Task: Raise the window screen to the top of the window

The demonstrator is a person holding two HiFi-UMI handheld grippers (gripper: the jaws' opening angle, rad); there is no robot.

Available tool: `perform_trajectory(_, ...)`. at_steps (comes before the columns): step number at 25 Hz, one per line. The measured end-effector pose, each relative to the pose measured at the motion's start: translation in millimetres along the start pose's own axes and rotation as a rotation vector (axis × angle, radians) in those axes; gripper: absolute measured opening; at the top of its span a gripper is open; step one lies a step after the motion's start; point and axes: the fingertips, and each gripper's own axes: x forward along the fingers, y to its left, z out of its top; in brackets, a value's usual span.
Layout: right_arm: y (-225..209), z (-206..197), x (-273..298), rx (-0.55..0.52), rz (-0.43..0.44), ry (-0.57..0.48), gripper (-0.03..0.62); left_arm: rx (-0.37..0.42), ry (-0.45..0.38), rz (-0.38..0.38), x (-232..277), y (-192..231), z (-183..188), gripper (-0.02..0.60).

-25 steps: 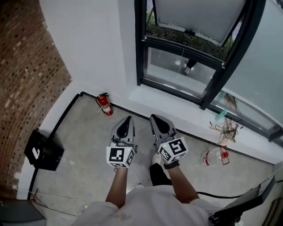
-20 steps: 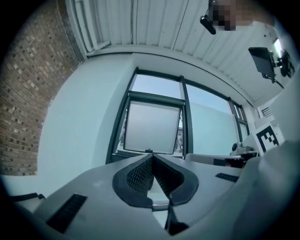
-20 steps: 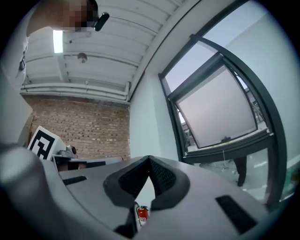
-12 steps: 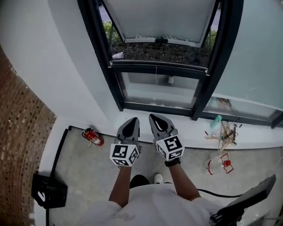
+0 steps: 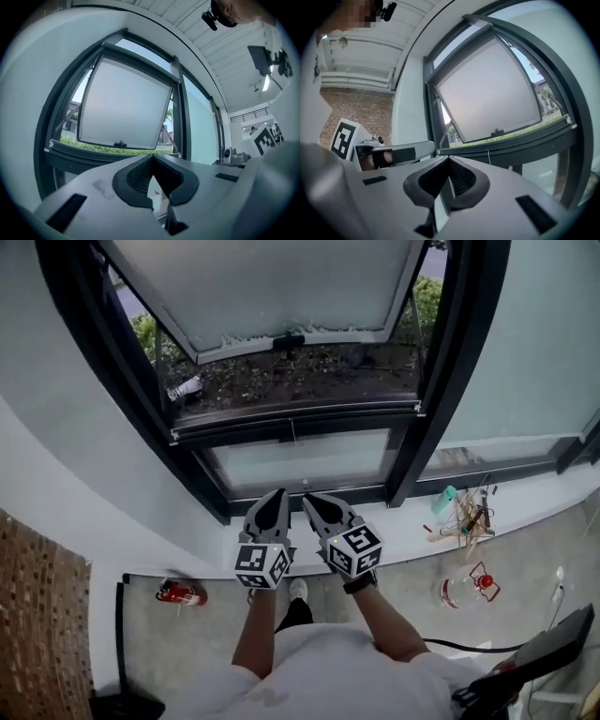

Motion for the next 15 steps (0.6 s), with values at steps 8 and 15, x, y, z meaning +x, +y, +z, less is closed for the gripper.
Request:
perform_trajectory(8, -99, 28, 89, -0.046, -0.269, -0.051, 0.002, 0.054, -0.009, -0.087, 119, 94, 16, 0.0)
perform_trajectory(15, -162, -30, 114, -0.047, -0.39, 0.071, 0.004, 0.165, 0.155, -0.048, 165, 125, -38, 0.0)
